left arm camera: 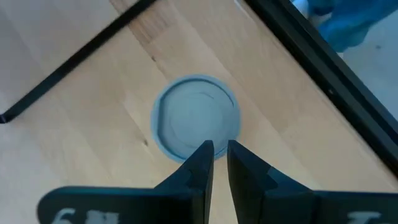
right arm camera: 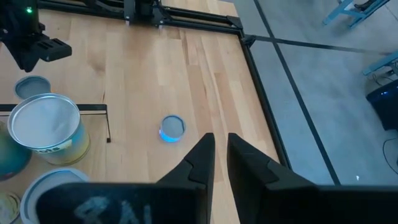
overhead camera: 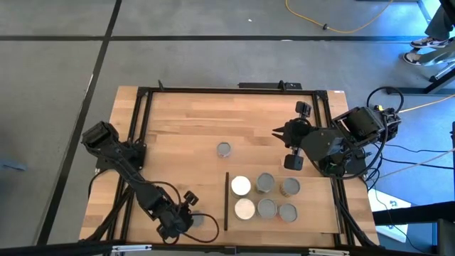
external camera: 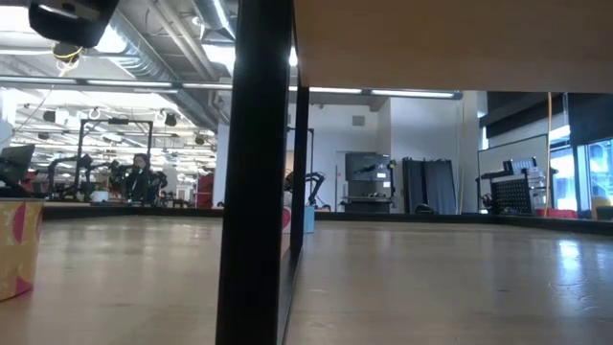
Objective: Pick and place cans onto a shelf
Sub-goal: Put the canned pineapple rings on the shelf
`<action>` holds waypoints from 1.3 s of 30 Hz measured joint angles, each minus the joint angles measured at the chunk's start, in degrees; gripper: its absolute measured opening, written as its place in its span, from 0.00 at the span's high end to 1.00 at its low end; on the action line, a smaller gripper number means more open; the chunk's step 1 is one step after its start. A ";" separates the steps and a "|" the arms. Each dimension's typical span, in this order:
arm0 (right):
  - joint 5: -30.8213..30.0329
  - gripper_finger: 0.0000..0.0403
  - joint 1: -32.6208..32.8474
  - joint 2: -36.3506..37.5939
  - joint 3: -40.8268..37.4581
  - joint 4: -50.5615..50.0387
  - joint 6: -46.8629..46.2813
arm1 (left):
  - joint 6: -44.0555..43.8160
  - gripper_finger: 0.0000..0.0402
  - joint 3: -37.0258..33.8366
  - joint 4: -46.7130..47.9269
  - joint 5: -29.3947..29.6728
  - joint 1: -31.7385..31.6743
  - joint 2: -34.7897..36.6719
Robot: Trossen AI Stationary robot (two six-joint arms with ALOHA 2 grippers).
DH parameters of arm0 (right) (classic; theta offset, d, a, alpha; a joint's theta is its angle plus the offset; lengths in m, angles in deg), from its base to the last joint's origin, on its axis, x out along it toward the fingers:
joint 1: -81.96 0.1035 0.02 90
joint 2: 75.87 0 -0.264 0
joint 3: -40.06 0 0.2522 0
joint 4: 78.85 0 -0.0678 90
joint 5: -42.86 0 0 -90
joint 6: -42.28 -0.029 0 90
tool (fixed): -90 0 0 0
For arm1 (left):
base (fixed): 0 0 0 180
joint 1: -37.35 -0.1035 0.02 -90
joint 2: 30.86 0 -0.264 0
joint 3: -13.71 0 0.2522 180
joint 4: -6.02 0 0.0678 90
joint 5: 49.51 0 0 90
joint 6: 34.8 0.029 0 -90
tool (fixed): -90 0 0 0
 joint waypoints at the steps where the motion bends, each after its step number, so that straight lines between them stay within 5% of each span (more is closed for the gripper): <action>1: 0.01 0.89 0.00 0.00 0.00 -0.01 0.00 | 0.04 0.90 -0.02 -0.34 -0.59 0.00 0.00; 39: 0.50 0.89 0.00 0.00 0.00 -0.46 0.19 | -0.40 0.90 -0.04 -8.49 -8.63 -1.19 -6.73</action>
